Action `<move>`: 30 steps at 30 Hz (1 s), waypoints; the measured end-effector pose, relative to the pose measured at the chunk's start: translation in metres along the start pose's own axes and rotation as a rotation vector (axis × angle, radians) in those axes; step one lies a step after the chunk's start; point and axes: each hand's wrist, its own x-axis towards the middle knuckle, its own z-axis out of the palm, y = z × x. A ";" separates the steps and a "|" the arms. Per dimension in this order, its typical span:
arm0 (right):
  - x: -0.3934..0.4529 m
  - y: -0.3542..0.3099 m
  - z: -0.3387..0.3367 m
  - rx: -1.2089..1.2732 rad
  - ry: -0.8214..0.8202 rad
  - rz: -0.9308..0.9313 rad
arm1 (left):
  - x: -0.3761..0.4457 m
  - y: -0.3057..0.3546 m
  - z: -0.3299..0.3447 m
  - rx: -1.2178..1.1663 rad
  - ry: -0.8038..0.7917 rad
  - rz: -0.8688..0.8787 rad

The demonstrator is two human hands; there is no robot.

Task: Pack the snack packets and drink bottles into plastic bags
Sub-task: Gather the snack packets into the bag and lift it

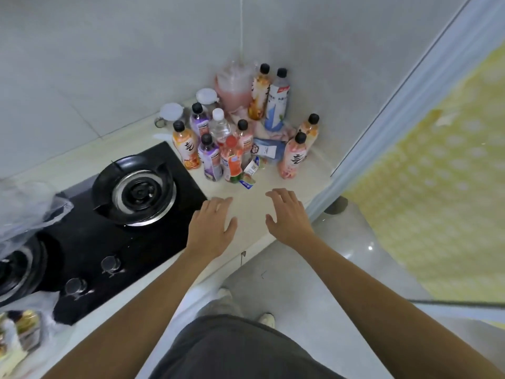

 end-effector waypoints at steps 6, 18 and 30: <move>0.079 0.039 0.001 -0.032 -0.119 0.013 | 0.086 0.019 0.040 -0.070 -0.063 0.011; 0.189 0.065 0.036 -0.045 -0.201 -0.225 | 0.157 0.030 0.104 -0.082 -0.299 -0.111; 0.202 0.093 0.044 -0.057 -0.225 -0.486 | 0.122 0.064 0.120 0.005 -0.209 -0.314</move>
